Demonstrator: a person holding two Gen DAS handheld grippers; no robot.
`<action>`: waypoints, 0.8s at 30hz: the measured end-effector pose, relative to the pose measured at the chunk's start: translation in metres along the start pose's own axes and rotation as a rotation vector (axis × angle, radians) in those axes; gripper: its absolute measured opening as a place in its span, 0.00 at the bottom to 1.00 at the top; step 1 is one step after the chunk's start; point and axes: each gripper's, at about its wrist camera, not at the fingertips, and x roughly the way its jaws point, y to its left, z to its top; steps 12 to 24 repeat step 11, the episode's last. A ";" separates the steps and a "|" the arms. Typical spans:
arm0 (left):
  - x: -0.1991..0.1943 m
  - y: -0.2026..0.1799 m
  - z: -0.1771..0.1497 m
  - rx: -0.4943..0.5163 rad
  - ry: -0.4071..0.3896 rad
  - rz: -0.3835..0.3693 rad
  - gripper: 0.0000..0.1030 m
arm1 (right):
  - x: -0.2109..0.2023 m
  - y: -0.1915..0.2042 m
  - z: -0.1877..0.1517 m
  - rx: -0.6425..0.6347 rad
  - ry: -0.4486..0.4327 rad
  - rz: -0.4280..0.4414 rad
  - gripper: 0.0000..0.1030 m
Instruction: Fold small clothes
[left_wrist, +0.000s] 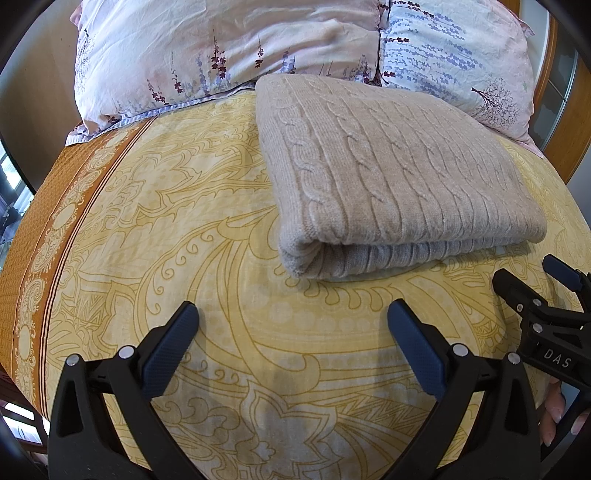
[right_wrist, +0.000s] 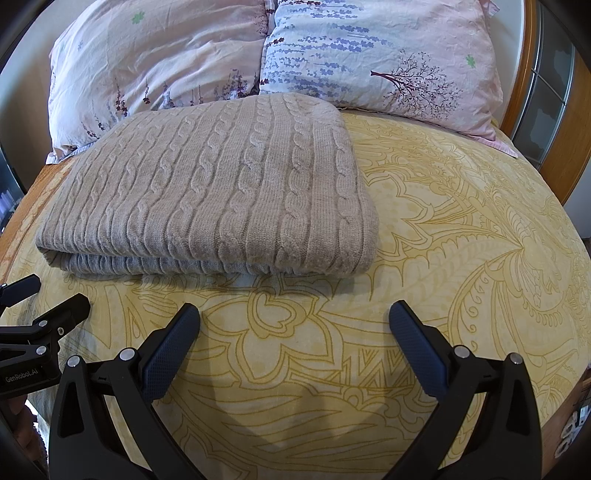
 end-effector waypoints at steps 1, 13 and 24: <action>0.000 0.000 0.000 0.000 0.000 0.000 0.98 | 0.000 0.000 0.000 0.000 0.000 0.000 0.99; 0.000 0.000 0.000 -0.001 0.000 0.000 0.98 | 0.000 -0.001 0.000 0.000 -0.001 0.000 0.99; 0.000 0.000 0.000 -0.001 0.000 0.000 0.98 | 0.000 -0.001 0.000 0.000 -0.001 0.000 0.99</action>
